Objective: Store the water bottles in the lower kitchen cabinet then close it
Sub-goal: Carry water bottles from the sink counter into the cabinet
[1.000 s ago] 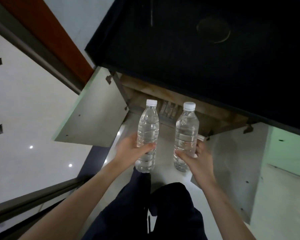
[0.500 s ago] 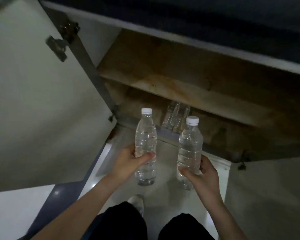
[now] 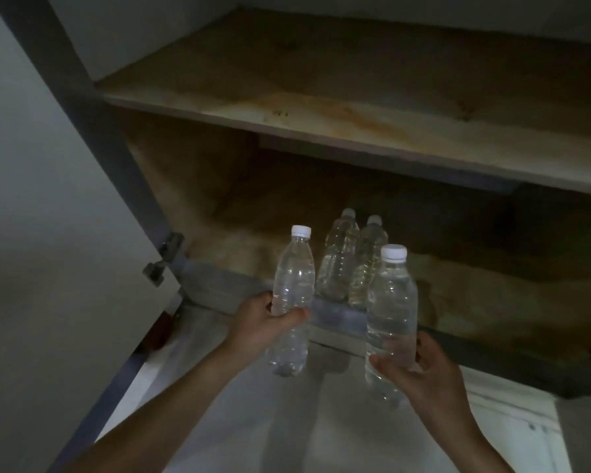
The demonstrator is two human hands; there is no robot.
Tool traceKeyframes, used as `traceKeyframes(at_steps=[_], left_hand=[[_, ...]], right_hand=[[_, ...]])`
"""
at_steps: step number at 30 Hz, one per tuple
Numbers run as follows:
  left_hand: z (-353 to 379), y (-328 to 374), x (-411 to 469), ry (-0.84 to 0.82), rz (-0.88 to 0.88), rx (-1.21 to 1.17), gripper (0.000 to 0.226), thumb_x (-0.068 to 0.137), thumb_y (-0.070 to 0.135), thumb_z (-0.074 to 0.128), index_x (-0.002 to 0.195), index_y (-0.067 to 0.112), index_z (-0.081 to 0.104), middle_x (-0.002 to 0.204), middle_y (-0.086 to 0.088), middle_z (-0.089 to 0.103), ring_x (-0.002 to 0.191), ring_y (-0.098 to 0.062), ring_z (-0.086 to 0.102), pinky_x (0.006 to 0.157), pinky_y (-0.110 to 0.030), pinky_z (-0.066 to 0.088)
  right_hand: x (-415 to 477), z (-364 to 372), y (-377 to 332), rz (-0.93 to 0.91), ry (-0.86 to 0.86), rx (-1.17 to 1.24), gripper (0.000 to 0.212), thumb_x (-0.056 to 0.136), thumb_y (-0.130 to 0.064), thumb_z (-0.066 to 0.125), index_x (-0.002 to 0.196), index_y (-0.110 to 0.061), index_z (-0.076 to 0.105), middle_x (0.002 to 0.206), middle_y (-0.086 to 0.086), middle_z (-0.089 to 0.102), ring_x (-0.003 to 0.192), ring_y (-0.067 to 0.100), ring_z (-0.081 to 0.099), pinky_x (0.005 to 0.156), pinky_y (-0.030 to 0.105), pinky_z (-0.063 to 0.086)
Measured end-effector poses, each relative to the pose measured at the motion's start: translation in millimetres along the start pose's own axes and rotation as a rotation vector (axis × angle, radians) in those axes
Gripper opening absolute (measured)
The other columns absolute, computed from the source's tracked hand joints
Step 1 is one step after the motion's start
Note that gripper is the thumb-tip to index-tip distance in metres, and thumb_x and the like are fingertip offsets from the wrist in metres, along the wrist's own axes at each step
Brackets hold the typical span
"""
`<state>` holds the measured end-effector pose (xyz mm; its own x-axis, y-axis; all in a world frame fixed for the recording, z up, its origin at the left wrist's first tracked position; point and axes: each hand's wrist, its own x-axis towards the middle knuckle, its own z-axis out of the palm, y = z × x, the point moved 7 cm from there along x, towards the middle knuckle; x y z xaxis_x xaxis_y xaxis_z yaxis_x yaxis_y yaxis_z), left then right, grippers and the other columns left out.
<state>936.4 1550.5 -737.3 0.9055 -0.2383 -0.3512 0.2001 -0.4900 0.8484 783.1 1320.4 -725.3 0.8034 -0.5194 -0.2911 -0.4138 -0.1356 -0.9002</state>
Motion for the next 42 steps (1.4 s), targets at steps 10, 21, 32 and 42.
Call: traceKeyframes(at_steps=[10,21,32,42], left_hand=[[16.7,-18.9,40.3,0.135,-0.031,0.113,0.047,0.058,0.067,0.072,0.078,0.024,0.073,0.070,0.010,0.073,0.070,-0.008,0.070,0.070,-0.032,0.058],[13.8,-14.4,45.8,0.261,-0.054,0.266,0.045,0.073,0.062,0.070,0.058,0.020,0.064,0.054,0.006,0.064,0.056,-0.009,0.062,0.050,-0.023,0.042],[20.4,-26.3,47.2,0.208,0.075,0.197,0.036,0.071,0.054,0.071,0.083,0.022,0.065,0.077,0.003,0.069,0.071,-0.013,0.068,0.059,-0.024,0.051],[17.8,-22.3,41.2,0.244,0.271,-0.090,0.024,0.072,0.022,0.083,0.093,0.027,0.071,0.087,0.006,0.071,0.074,-0.002,0.067,0.057,-0.007,0.046]], right_hand=[[28.9,-17.7,32.9,-0.032,0.199,-0.022,0.033,0.073,-0.032,0.085,0.100,-0.023,0.067,0.087,-0.007,0.072,0.080,0.010,0.067,0.062,0.022,0.046],[61.2,-17.1,34.0,-0.099,0.316,-0.221,0.022,0.075,-0.027,0.084,0.085,-0.014,0.070,0.071,-0.001,0.067,0.062,-0.002,0.057,0.050,0.015,0.034],[52.1,-3.6,25.6,-0.218,0.313,-0.268,0.032,0.084,-0.021,0.075,0.113,-0.013,0.064,0.092,-0.001,0.063,0.075,0.010,0.058,0.059,0.004,0.037],[55.3,-6.5,33.0,-0.270,0.263,-0.078,0.036,0.086,-0.019,0.072,0.121,-0.025,0.064,0.099,-0.006,0.069,0.085,-0.018,0.060,0.065,-0.002,0.041]])
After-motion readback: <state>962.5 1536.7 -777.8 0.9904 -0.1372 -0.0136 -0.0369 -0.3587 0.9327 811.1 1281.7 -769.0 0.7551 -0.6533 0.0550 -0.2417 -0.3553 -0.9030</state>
